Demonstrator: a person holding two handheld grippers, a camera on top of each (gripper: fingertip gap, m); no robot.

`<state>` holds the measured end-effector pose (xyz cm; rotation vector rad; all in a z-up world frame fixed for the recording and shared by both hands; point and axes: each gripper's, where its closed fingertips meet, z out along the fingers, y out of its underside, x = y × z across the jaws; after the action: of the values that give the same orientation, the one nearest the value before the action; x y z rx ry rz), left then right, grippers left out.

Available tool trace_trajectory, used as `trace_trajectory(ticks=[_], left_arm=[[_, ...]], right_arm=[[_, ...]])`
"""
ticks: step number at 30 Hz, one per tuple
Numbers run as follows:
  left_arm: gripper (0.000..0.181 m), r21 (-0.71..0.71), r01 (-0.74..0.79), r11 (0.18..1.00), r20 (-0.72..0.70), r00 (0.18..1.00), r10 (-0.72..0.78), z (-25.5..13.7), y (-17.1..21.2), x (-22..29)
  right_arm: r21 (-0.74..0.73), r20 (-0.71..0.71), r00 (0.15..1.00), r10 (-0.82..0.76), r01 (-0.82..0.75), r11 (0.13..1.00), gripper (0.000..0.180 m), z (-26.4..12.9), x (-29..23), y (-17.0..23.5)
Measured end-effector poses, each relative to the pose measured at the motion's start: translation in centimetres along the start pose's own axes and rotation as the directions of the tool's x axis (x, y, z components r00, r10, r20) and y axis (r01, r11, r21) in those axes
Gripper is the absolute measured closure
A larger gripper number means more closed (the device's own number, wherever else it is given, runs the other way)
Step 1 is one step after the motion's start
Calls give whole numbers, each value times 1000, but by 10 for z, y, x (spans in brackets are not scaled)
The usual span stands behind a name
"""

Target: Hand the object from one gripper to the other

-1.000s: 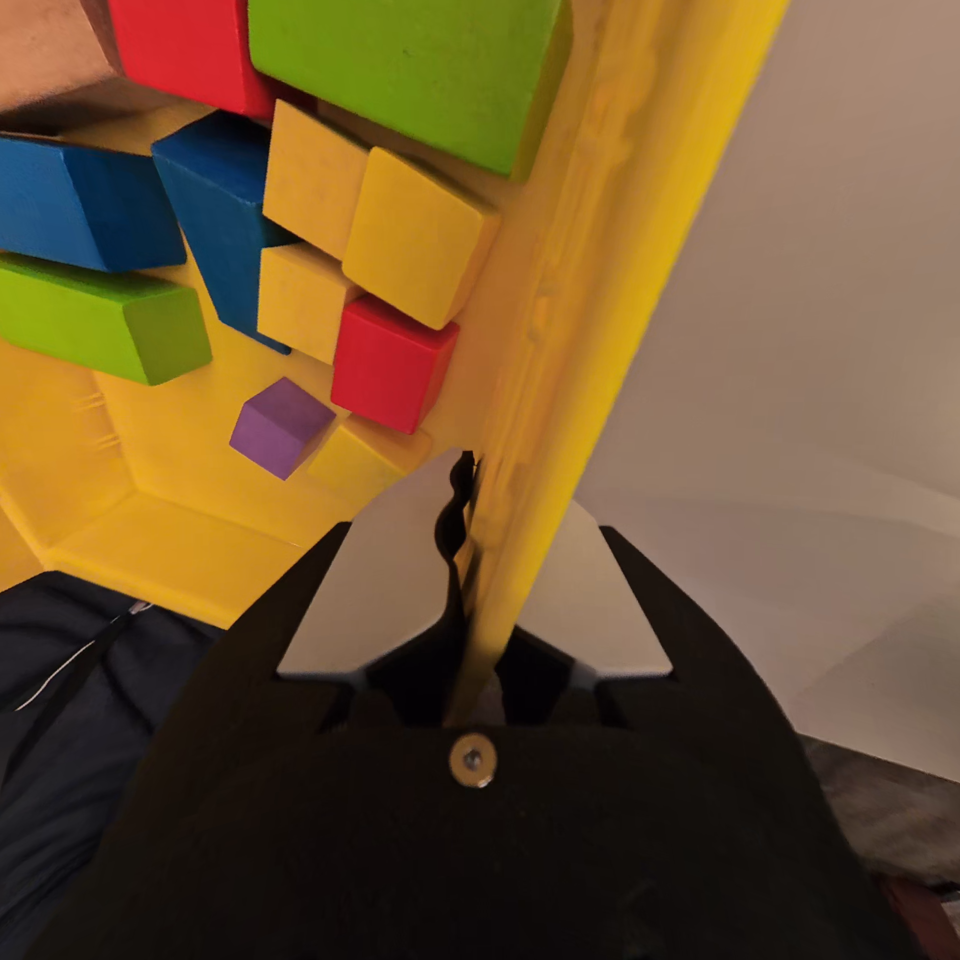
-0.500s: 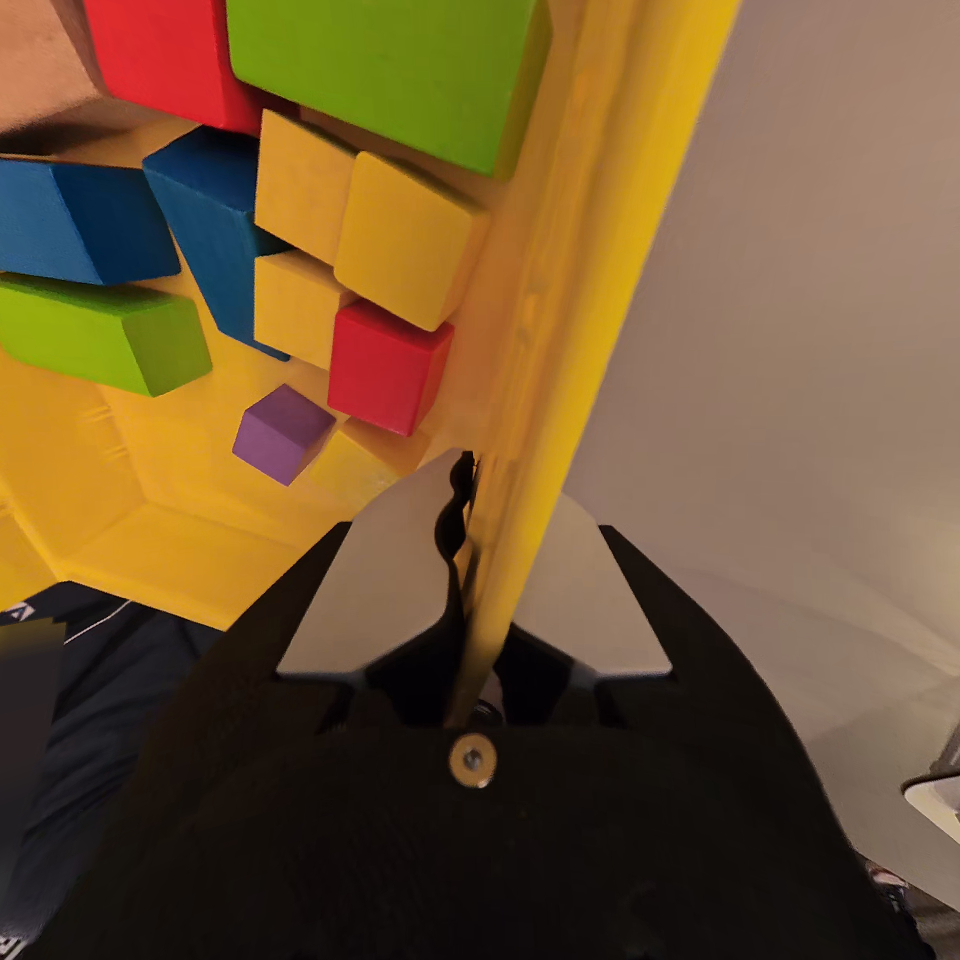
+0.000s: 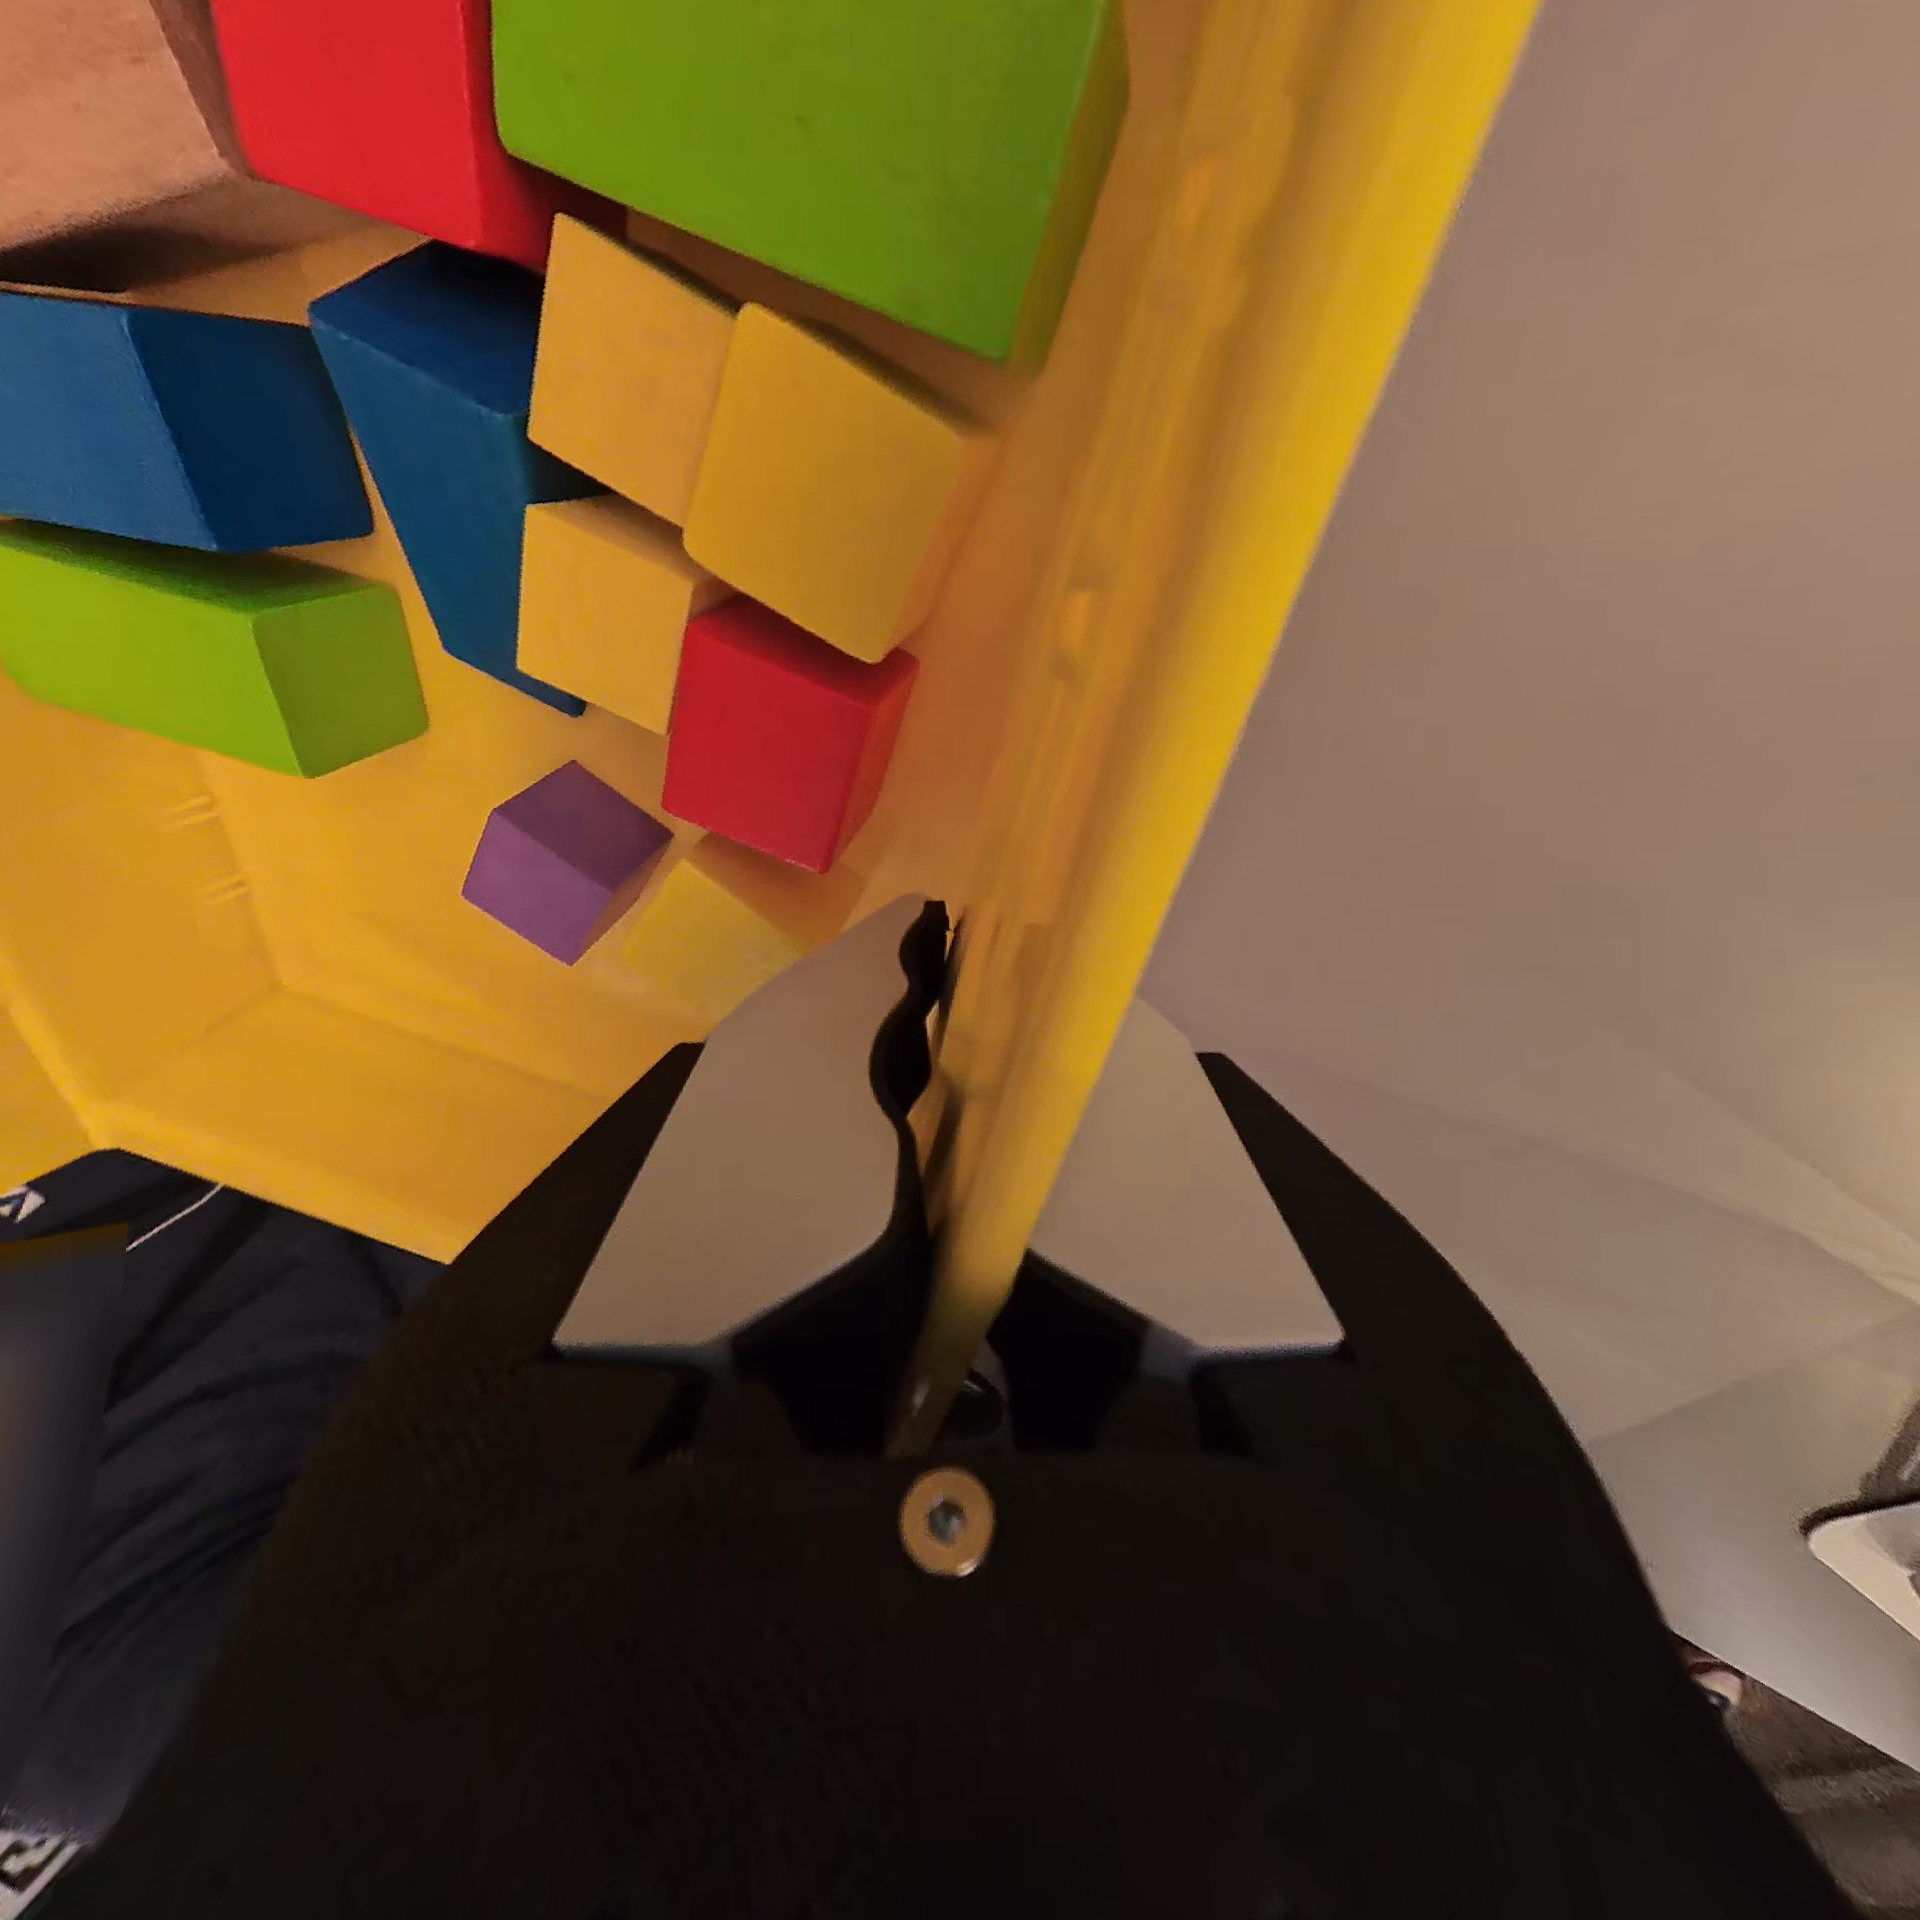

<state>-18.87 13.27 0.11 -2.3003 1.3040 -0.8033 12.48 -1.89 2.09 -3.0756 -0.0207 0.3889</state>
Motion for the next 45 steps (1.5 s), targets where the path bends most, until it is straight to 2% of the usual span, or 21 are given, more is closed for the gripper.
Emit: trace_trajectory(ticks=[2, 3, 5, 9, 14, 20, 22, 26, 30, 33, 37, 40, 42, 45], left_arm=[[154, -53, 40, 998, -81, 996, -44, 23, 3, 2], [158, -87, 46, 995, -70, 996, -52, 32, 6, -3], [160, -127, 46, 991, -36, 998, -51, 47, 10, -13], [158, -183, 131, 974, -198, 966, -168, 67, 12, 0], [158, -201, 160, 966, -208, 957, -202, 78, 12, 1], [151, -201, 131, 971, -196, 966, -171, 78, 11, 6], [157, -187, 130, 974, -184, 969, -165, 71, 9, 2], [156, -60, 161, 985, -112, 980, -167, 29, 0, -25], [157, 209, 172, 963, -10, 985, -173, -51, -14, -48], [156, 426, 113, 897, 144, 971, -191, -123, -14, -62], [150, 656, -44, 754, 320, 920, -225, -207, -3, -69], [142, 722, -159, 673, 429, 866, -255, -243, 13, -73], [140, 705, -176, 687, 485, 827, -286, -253, 27, -79], [126, 713, -147, 686, 485, 810, -330, -263, 40, -82]], right_arm=[[12, -7, 1000, 19, -19, 1000, 177, -8, 9, 9], [17, -16, 999, 30, -30, 999, 176, -12, 14, 14], [24, -36, 998, 57, -57, 998, 176, -19, 27, 24], [28, -63, 992, 108, -106, 994, 177, -28, 46, 42], [34, -72, 990, 120, -118, 992, 177, -28, 57, 52], [31, -70, 992, 110, -108, 994, 177, -27, 56, 51], [30, -70, 992, 108, -106, 994, 177, -26, 52, 48], [13, -47, 994, 99, -98, 995, 177, -19, 36, 33], [-2, -27, 998, 59, -59, 998, 177, -5, 8, 4], [-13, -5, 1000, 11, -11, 1000, 177, 9, -23, -24], [-20, 26, 997, -70, 70, 997, 177, 31, -75, -66], [-17, 54, 990, -133, 134, 991, 177, 46, -120, -97], [-6, 79, 982, -171, 172, 985, 177, 56, -151, -116], [19, 112, 969, -218, 217, 976, 177, 71, -198, -144]])
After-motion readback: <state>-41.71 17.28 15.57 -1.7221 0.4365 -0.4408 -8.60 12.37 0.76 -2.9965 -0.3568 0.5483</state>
